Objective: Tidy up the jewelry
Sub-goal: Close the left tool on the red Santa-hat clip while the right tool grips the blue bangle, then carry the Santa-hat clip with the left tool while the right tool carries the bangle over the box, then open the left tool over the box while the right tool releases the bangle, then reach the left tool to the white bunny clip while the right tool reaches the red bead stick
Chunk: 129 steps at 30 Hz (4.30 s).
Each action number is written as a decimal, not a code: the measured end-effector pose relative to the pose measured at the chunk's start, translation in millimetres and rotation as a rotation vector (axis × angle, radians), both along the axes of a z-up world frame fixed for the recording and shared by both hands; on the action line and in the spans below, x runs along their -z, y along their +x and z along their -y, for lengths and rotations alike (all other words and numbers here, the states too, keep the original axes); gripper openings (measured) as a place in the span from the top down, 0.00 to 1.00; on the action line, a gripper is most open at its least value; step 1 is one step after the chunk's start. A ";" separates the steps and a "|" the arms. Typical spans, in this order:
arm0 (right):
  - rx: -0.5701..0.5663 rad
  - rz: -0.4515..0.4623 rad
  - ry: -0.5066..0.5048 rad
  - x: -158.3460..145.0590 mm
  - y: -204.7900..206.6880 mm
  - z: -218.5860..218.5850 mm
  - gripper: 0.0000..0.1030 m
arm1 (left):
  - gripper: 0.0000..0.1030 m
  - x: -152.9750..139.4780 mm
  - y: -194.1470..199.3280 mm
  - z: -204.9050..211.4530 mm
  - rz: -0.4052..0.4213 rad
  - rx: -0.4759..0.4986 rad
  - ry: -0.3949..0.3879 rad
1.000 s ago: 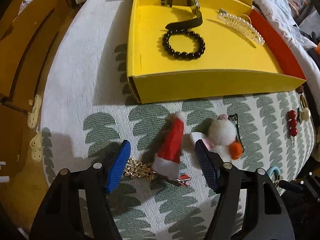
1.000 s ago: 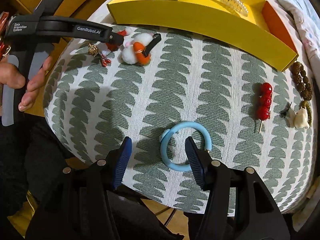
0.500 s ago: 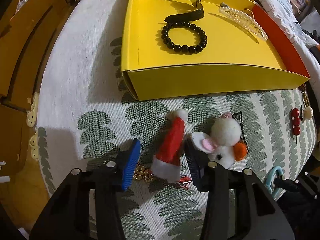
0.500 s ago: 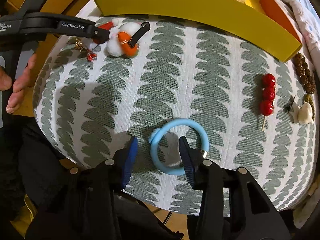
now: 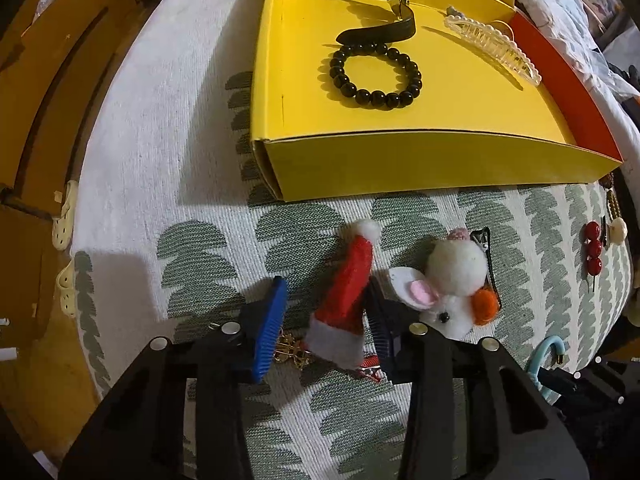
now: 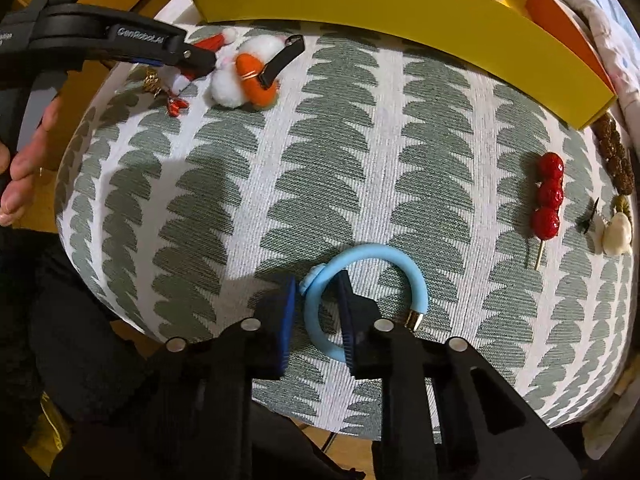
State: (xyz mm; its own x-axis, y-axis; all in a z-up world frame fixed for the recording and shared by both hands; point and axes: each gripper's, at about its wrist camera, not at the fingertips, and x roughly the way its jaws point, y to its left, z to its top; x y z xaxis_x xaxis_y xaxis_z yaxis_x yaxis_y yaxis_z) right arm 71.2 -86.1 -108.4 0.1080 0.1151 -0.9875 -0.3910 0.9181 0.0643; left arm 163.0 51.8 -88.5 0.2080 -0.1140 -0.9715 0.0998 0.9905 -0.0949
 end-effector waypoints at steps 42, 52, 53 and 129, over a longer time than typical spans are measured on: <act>0.077 0.219 0.301 -144.2 23.4 60.9 0.88 | 0.85 -108.0 -4.3 -2.8 0.203 -0.015 -0.235; 0.143 0.231 0.253 -151.7 117.5 60.0 0.88 | 0.85 -102.6 58.2 30.8 0.161 -0.018 -0.290; 0.154 0.232 0.241 -146.6 127.5 60.1 0.88 | 0.85 -99.3 63.3 36.3 0.148 -0.015 -0.289; 0.272 0.211 0.235 -99.8 77.8 150.6 0.56 | 0.34 -89.0 -14.4 23.5 0.228 0.035 -0.133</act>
State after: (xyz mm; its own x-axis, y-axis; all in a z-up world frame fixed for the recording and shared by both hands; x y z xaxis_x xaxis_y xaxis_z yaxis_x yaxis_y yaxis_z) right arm 149.0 -236.7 -8.6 0.3627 0.2745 -0.8906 -0.1637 0.9595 0.2291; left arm 148.7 28.2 0.5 0.4137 -0.2485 -0.8758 0.1677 0.9664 -0.1950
